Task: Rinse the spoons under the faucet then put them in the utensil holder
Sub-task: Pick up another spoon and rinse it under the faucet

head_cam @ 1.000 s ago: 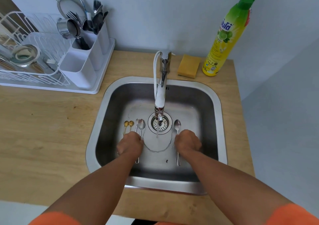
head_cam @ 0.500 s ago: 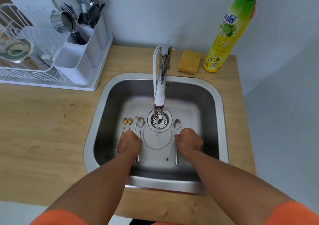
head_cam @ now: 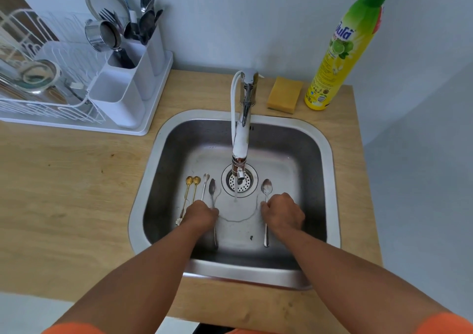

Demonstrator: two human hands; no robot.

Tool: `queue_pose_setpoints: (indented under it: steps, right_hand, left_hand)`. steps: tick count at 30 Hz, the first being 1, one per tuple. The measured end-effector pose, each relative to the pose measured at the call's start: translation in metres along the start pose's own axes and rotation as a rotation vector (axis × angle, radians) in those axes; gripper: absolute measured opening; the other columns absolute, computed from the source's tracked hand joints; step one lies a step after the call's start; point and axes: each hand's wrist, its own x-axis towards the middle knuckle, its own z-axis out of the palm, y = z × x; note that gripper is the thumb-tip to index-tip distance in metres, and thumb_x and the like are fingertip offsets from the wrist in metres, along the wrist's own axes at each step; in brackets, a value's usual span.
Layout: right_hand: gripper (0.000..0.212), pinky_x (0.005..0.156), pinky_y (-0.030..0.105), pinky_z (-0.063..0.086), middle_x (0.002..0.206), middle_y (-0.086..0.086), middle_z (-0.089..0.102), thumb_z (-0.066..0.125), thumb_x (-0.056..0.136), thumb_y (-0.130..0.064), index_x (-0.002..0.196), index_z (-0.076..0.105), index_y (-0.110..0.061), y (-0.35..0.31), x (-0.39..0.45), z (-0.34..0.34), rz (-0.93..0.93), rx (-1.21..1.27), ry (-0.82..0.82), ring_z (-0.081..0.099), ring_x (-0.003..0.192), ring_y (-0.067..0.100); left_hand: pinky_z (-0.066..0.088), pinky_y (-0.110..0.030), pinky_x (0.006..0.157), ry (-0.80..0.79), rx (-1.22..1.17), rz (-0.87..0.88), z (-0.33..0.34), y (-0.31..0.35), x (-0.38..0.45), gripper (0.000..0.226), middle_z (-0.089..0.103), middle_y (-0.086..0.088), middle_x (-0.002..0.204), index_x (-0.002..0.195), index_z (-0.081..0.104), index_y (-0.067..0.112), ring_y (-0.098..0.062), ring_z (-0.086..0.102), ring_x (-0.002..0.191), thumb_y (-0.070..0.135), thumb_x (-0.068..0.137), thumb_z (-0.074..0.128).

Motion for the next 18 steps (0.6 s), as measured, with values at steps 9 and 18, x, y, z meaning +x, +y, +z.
queue_pose_setpoints:
  steps: [9, 18]
  right_hand:
    - [0.030, 0.072, 0.029, 0.049, 0.075, -0.012, 0.071, 0.067, 0.091, -0.048, 0.077, 0.076, -0.024, -0.026, -0.011, -0.011, -0.075, 0.616, -0.301, 0.064, 0.074, 0.009]
    - [0.017, 0.078, 0.023, 0.051, 0.081, -0.004, 0.076, 0.076, 0.091, -0.028, 0.089, 0.080, -0.012, -0.036, -0.011, -0.026, -0.087, 0.822, -0.365, 0.067, 0.076, 0.006]
  left_hand:
    - [0.042, -0.023, 0.045, -0.411, -0.359, 0.105, -0.001, 0.009, -0.024, 0.023, 0.061, 0.000, 0.060, 0.084, 0.069, 0.014, -0.011, 0.047, 0.049, 0.028, 0.100, 0.062]
    - [0.046, -0.023, 0.048, -0.485, -0.411, 0.123, 0.002, 0.013, -0.040, 0.020, 0.080, 0.001, 0.096, 0.104, 0.077, 0.015, -0.009, 0.064, 0.067, 0.032, 0.096, 0.069]
